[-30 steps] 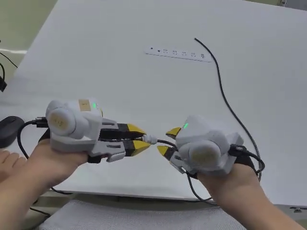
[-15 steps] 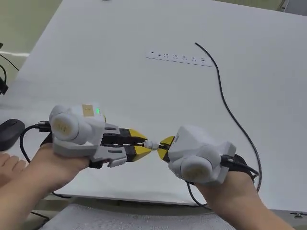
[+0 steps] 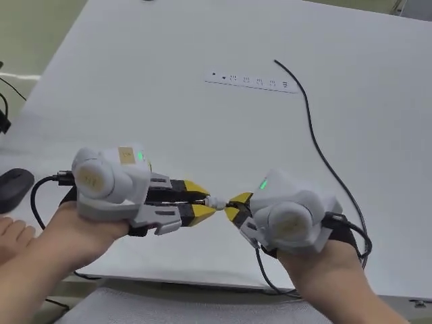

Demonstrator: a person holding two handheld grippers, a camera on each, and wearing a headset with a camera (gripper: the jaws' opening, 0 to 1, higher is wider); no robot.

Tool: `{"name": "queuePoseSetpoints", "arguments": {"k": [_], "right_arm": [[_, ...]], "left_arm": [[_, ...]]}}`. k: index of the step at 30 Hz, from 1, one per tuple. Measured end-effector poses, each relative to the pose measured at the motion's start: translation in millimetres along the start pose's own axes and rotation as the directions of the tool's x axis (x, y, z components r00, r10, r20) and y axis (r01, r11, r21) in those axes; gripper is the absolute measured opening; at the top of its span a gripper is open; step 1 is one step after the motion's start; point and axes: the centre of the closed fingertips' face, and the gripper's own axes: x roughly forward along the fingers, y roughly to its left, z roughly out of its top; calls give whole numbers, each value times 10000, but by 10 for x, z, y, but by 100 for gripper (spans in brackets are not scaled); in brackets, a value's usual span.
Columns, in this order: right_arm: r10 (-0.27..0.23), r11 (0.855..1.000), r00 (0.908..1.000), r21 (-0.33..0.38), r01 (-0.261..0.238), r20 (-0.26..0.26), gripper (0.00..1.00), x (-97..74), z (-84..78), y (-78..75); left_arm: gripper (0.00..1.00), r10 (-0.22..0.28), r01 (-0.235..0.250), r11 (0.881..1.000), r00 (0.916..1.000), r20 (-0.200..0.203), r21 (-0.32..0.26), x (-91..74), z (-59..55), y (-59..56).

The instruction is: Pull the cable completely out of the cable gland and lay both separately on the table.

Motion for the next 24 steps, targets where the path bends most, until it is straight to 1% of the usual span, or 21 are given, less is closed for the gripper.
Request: {"name": "queuePoseSetpoints", "arguments": {"k": [3, 5, 6, 8, 10, 12, 15, 18, 19, 21, 22, 24], "right_arm": [[-89, 9993, 9998, 373, 95, -157, 0, -6, -89, -67], [-101, 9982, 9998, 587, 110, -155, 0, -12, -116, -89], [-119, 9965, 9997, 829, 136, -205, 0, -11, -151, -109], [-59, 9874, 9996, 1577, 101, -270, 0, -6, -220, -132], [-132, 9856, 9992, 1681, 195, -388, 0, -10, -284, -179], [-112, 9767, 9991, 2138, 199, -416, 0, -14, -322, -180], [-107, 9678, 9986, 2508, 233, -517, 0, -9, -395, -201], [-94, 9432, 9979, 3309, 300, -637, 0, -1, -482, -209], [-111, 9374, 9977, 3467, 337, -672, 0, -2, -505, -217], [-207, 9273, 9956, 3706, 532, -909, 0, -10, -593, -251], [-209, 9233, 9952, 3799, 560, -958, 0, -12, -619, -258], [-198, 9110, 9936, 4074, 636, -1108, 0, -15, -684, -271]], "left_arm": [[15, 20, -19, 10000, 10000, 78, -95, -11, 13, 12], [15, 32, -32, 10000, 9999, 98, -79, -16, 21, 15], [15, 53, -52, 10000, 9999, 119, -85, -20, 28, 19], [15, 88, -86, 9999, 9999, 148, -100, -24, 35, 28], [15, 103, -101, 9998, 9998, 186, -149, -28, 41, 33], [15, 98, -95, 9998, 9997, 204, -153, -28, 46, 30], [15, 99, -96, 9998, 9998, 192, -150, -25, 44, 25], [15, 107, -104, 9998, 9998, 178, -148, -21, 39, 21], [15, 108, -106, 9998, 9998, 184, -143, -21, 40, 19], [15, 107, -104, 9998, 9998, 193, -152, -23, 41, 12], [15, 109, -107, 9998, 9998, 186, -151, -23, 39, 10], [15, 114, -112, 9998, 9998, 168, -143, -23, 34, 5]]}}
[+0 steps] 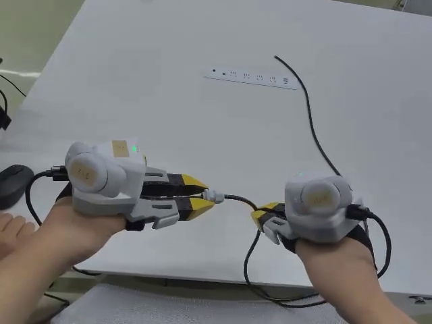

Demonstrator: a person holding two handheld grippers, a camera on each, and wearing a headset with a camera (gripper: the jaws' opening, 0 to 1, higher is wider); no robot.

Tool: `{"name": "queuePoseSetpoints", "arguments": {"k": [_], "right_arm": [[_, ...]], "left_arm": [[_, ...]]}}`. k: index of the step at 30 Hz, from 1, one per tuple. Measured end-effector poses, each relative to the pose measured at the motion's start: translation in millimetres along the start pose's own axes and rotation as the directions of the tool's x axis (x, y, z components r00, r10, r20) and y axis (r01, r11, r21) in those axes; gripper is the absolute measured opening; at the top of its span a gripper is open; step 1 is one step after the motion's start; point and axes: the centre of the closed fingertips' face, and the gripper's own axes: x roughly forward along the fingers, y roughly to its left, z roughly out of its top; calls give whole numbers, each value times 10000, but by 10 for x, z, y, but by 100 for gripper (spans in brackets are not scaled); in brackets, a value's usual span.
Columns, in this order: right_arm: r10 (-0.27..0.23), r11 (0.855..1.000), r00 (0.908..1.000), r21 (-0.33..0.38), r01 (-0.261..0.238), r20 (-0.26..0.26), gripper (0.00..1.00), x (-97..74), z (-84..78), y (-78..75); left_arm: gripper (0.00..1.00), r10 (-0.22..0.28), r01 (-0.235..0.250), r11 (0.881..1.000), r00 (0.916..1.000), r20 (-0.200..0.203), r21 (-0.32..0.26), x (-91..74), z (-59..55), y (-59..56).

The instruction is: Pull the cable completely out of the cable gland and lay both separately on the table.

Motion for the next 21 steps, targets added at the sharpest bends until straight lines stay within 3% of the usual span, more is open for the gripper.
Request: {"name": "queuePoseSetpoints", "arguments": {"k": [3, 7, 12, 18, 21], "right_arm": [[33, 9974, 9999, 723, -20, -170, 0, 13, -87, -32], [83, 9938, 9993, 1109, -42, -373, 0, 36, -180, -45], [336, 9729, 9976, 2303, -187, -610, 0, 75, -332, -58], [439, 9598, 9958, 2799, -198, -801, 0, 102, -454, -87], [315, 9387, 9966, 3448, -32, -767, 0, 146, -522, -120]], "left_arm": [[15, -2, 2, 10000, 10000, -3, 12, 4, 0, -14], [15, -37, 37, 10000, 10000, -55, 60, 20, -9, -31], [15, -61, 62, 10000, 9999, -93, 73, 28, -18, -42], [15, -80, 80, 10000, 9999, -132, 44, 14, -34, -34], [15, -137, 138, 9999, 9998, -158, 59, 25, -36, -52]]}}
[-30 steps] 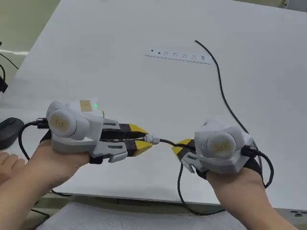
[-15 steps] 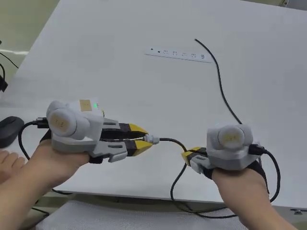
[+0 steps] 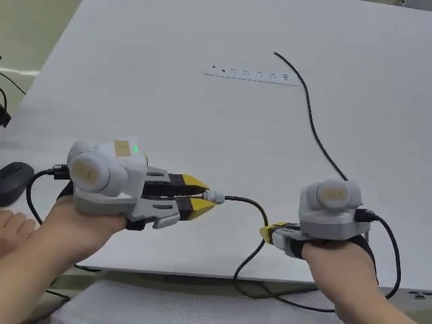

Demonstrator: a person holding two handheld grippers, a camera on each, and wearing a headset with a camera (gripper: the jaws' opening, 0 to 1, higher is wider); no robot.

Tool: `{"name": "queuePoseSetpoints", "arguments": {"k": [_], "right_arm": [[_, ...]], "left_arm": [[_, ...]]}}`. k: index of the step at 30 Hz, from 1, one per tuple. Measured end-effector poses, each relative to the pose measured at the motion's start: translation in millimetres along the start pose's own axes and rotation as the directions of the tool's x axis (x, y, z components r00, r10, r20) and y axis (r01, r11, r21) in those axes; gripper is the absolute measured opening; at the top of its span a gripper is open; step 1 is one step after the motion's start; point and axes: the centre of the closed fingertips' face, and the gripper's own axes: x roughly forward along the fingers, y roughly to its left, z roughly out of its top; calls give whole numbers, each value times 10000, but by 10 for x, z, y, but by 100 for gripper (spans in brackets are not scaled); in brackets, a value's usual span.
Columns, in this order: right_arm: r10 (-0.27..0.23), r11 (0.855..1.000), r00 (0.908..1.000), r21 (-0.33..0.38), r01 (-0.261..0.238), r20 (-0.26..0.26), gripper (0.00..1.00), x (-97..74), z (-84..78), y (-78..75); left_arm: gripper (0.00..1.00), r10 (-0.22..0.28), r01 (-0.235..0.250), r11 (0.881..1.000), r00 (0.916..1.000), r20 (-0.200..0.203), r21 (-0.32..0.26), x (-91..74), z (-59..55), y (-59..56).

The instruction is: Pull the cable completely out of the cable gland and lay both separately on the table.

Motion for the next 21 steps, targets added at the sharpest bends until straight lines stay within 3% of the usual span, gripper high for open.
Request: {"name": "queuePoseSetpoints", "arguments": {"k": [2, 3, 7, 14, 16, 18, 19, 21], "right_arm": [[261, 9989, 9990, 411, -246, -360, 0, 39, -94, 8], [423, 9970, 9991, 651, -418, -71, 0, 49, -63, 31], [279, 9996, 9996, 79, -279, -65, 0, 8, -73, 37], [315, 9995, 9993, -60, -313, 192, 0, -27, -53, 56], [331, 9992, 9992, -233, -326, 215, 0, -37, -55, 62], [102, 9965, 9987, -836, -61, 490, 0, -60, -7, 23], [-112, 9934, 9980, -1135, 181, 614, 2, -79, 17, 0], [-59, 9900, 9979, -1400, 150, 650, 9, -101, 37, 28]], "left_arm": [[15, -37, 37, 10000, 10000, 34, -33, 11, 9, -11], [15, -47, 47, 10000, 10000, 35, -9, 17, 10, -14], [15, -91, 92, 10000, 9999, 82, -14, 29, 29, -25], [15, -139, 141, 9999, 9997, 188, -100, 31, 59, -30], [15, -177, 180, 9997, 9996, 227, -162, 33, 69, -42], [15, -194, 198, 9996, 9995, 231, -177, 40, 70, -53], [15, -191, 195, 9997, 9996, 224, -173, 43, 70, -55], [15, -172, 177, 9997, 9995, 269, -182, 44, 80, -53]]}}
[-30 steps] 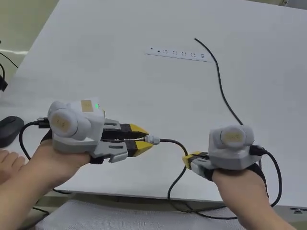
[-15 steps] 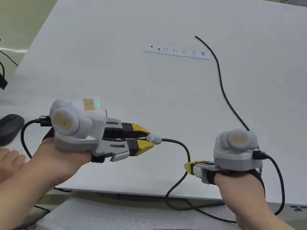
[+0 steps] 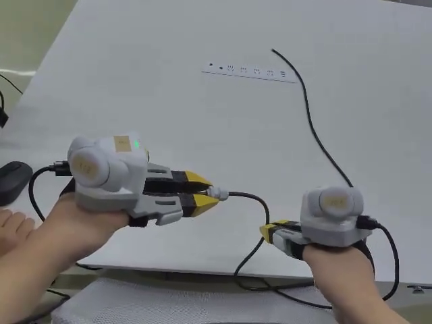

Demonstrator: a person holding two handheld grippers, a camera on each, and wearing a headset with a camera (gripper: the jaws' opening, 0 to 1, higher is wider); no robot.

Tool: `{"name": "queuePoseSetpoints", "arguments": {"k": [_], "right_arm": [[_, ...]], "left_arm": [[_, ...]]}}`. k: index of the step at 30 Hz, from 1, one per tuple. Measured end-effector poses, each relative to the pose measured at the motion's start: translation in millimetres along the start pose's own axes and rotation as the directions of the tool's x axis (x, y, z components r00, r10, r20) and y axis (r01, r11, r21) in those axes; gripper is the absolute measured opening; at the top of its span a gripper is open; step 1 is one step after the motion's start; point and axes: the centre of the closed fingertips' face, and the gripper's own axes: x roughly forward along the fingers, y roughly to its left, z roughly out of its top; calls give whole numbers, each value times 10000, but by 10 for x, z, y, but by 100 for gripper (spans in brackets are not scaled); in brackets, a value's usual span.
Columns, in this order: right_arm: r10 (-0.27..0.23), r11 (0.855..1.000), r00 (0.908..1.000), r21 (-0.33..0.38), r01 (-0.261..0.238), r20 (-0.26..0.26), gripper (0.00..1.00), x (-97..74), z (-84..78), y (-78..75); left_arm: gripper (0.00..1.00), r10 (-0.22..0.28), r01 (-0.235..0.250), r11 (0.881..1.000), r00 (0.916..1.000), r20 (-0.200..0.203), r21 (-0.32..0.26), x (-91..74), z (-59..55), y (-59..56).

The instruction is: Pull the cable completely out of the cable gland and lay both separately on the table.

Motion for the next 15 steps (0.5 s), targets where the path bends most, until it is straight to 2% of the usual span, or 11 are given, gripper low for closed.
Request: {"name": "queuePoseSetpoints", "arguments": {"k": [1, 4, 7, 8, 10, 11, 13, 15], "right_arm": [[38, 10000, 10000, -64, -38, 52, 13, -27, 26, 22], [150, 9941, 9995, -1077, -119, 279, 24, -130, 142, 103], [576, 9732, 9919, -2281, -304, 1135, 27, -254, 396, 289], [668, 9647, 9906, -2611, -337, 1190, 27, -276, 445, 353], [1013, 9316, 9866, -3602, -490, 1279, 26, -305, 561, 547], [1182, 9077, 9837, -4163, -519, 1351, 26, -309, 630, 654], [1177, 8709, 9838, -4901, -368, 1353, 25, -304, 702, 748], [971, 8137, 9882, -5812, -103, 1184, 21, -281, 749, 787]], "left_arm": [[15, 5, -5, 10000, 10000, 12, -25, 0, 4, 2], [15, -8, 8, 10000, 10000, -28, -25, 4, 3, 4], [15, 3, -4, 10000, 10000, -69, -16, 7, -2, 11], [15, 10, -10, 10000, 10000, -28, -62, 6, 3, 14], [15, 21, -21, 9999, 10000, -2, -102, 5, 7, 18], [15, 14, -14, 9999, 10000, -3, -113, 5, 8, 18], [15, -3, 3, 10000, 10000, -57, -84, 7, 3, 13], [15, -21, 20, 10000, 9999, -117, -44, 8, -5, 8]]}}
